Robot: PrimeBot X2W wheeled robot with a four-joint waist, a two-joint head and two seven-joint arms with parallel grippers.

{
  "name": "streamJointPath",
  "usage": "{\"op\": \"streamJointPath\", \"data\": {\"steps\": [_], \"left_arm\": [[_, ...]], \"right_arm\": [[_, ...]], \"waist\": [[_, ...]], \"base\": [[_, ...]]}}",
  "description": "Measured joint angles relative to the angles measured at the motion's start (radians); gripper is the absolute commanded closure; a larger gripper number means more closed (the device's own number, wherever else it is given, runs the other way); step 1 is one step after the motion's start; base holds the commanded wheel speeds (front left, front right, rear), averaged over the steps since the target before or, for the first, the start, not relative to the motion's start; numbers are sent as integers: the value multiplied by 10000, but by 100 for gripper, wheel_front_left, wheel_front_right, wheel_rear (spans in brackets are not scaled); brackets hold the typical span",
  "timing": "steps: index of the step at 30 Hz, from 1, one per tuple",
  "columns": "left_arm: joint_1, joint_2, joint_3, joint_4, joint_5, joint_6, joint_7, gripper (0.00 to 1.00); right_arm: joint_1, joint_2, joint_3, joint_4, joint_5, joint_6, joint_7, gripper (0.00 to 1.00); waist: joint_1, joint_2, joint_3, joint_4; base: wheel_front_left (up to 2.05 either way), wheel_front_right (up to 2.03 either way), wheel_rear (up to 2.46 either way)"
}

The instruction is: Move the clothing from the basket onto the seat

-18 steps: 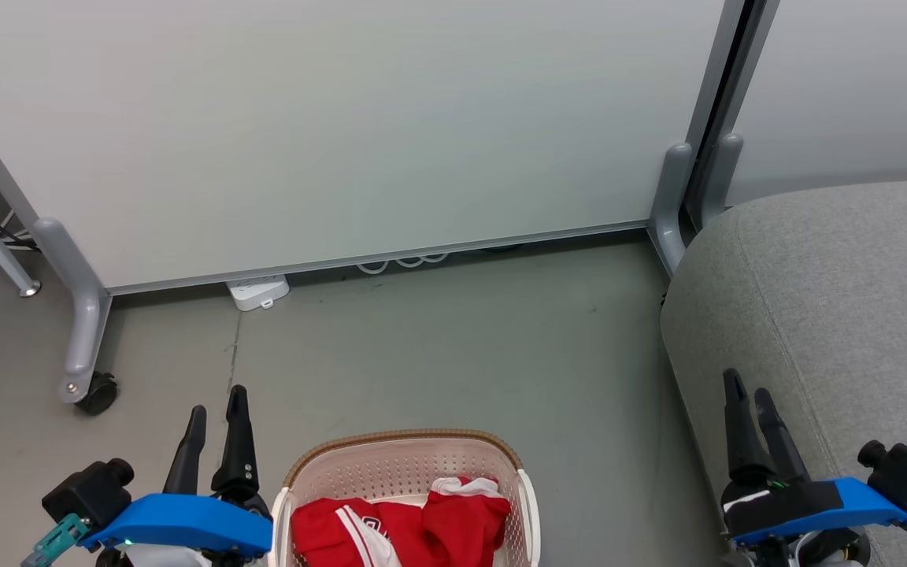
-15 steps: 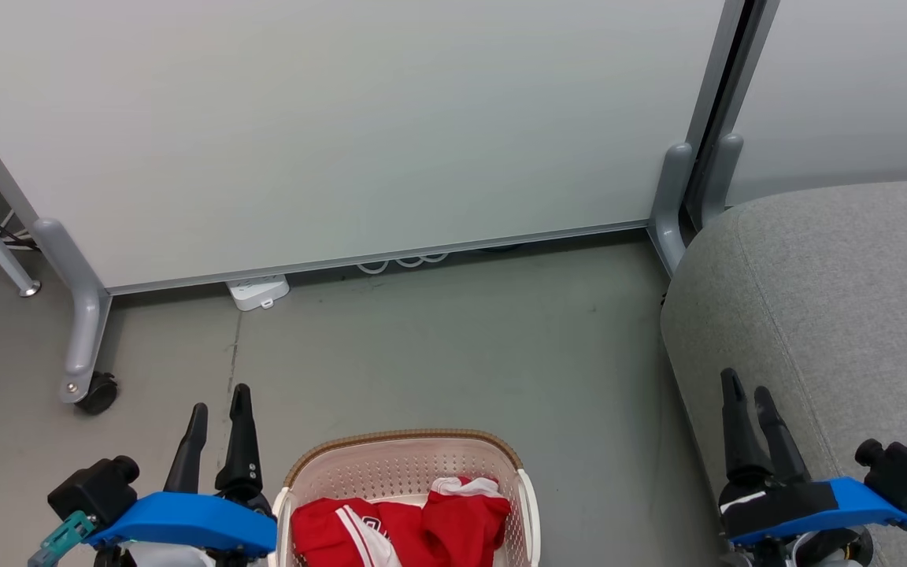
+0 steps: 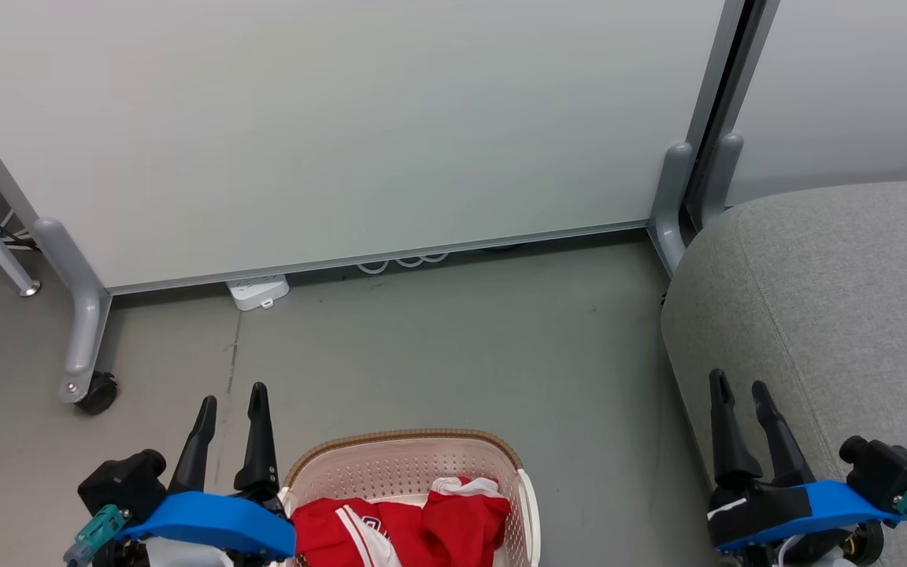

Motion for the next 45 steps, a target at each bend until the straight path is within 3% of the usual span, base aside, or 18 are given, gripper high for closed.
{"op": "streamJointPath", "data": {"steps": [45], "left_arm": [[-229,48,-650,502,3578,290,-957,0]], "right_arm": [[-76,-12,259,322,-3862,2,-961,0]], "waist": [[0,0,-9,-19]], "base": [[0,0,0]]}}
